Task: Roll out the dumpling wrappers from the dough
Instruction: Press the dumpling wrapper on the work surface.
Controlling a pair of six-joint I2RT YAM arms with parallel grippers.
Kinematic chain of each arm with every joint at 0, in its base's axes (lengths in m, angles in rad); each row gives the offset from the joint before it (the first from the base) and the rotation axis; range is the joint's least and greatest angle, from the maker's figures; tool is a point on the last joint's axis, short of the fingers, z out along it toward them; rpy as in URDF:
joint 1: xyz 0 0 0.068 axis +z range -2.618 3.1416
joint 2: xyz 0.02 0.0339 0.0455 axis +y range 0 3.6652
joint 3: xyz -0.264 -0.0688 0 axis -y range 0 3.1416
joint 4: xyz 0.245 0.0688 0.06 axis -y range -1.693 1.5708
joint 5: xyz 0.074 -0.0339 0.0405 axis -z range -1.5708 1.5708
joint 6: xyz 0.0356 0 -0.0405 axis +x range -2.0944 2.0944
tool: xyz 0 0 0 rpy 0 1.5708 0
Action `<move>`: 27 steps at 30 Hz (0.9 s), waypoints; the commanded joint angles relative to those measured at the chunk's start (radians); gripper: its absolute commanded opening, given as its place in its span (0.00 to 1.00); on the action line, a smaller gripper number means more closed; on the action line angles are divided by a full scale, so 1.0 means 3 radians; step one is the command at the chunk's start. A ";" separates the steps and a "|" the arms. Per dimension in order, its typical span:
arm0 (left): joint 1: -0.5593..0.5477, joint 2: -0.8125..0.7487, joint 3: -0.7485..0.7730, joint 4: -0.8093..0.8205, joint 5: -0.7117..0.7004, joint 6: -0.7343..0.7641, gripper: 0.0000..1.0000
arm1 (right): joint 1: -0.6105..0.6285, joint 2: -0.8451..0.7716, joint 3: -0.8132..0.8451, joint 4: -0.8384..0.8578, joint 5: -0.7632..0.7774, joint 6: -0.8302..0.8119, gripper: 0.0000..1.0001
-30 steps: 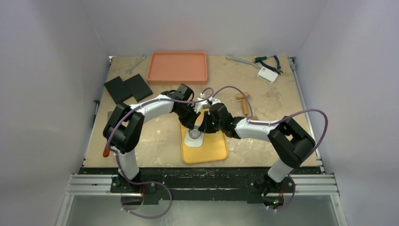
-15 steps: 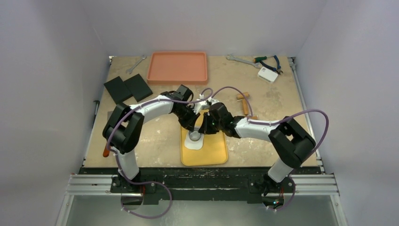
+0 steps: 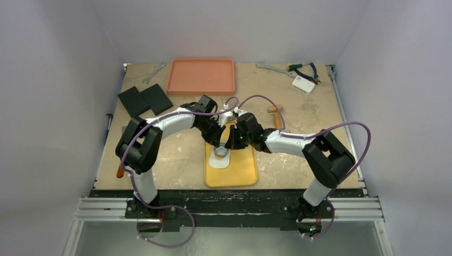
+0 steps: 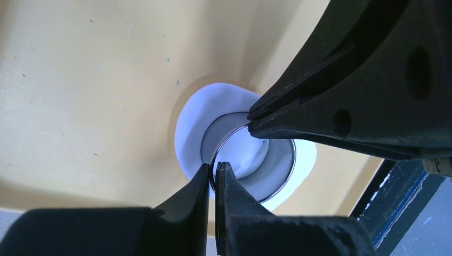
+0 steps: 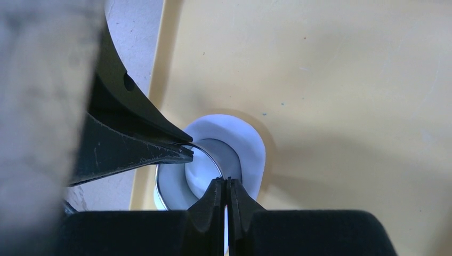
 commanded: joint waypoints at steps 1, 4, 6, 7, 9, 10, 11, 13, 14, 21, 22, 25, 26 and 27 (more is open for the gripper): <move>-0.0020 0.0027 -0.0086 -0.0051 0.0167 0.0016 0.00 | 0.0011 0.0010 -0.0018 -0.0305 0.0300 -0.0321 0.00; -0.0030 -0.0033 -0.0190 -0.0048 0.0243 0.0064 0.00 | 0.0078 -0.0072 -0.0099 -0.0285 0.0301 -0.0258 0.00; -0.0055 -0.0077 -0.0249 -0.0078 0.0289 0.0134 0.00 | 0.0164 -0.0097 -0.0173 -0.0227 0.0250 -0.0203 0.00; -0.0059 -0.0098 -0.0265 -0.0109 0.0337 0.0185 0.00 | 0.0201 -0.0100 -0.0197 -0.0223 0.0240 -0.0171 0.00; -0.0071 -0.0123 -0.0262 -0.0270 0.0473 0.0343 0.00 | 0.0267 -0.0115 -0.0243 -0.0225 0.0222 -0.0128 0.00; -0.0088 -0.0122 -0.0255 -0.0330 0.0504 0.0425 0.00 | 0.0288 -0.0128 -0.0267 -0.0229 0.0208 -0.0114 0.00; -0.0101 -0.0110 -0.0253 -0.0416 0.0529 0.0492 0.00 | 0.0303 -0.0149 -0.0283 -0.0232 0.0200 -0.0107 0.00; -0.0111 -0.0083 -0.0287 -0.0548 0.0598 0.0621 0.00 | 0.0319 -0.0194 -0.0319 -0.0254 0.0186 -0.0110 0.00; -0.0114 -0.0078 -0.0317 -0.0553 0.0612 0.0647 0.00 | 0.0316 -0.0217 -0.0336 -0.0258 0.0186 -0.0120 0.00; -0.0111 -0.0111 -0.0317 -0.0322 0.0576 0.0478 0.00 | 0.0311 -0.0162 -0.0187 -0.0302 0.0245 -0.0277 0.00; -0.0111 -0.0116 -0.0310 -0.0307 0.0573 0.0463 0.00 | 0.0310 -0.0145 -0.0150 -0.0336 0.0296 -0.0319 0.00; -0.0110 -0.0188 -0.0344 -0.0225 0.0527 0.0417 0.11 | 0.0313 -0.0167 -0.0126 -0.0337 0.0351 -0.0376 0.09; -0.0110 -0.0228 -0.0358 -0.0192 0.0513 0.0406 0.16 | 0.0312 -0.0182 -0.0146 -0.0299 0.0310 -0.0377 0.14; -0.0108 -0.0260 -0.0354 -0.0170 0.0507 0.0400 0.21 | 0.0311 -0.0199 -0.0161 -0.0268 0.0273 -0.0372 0.19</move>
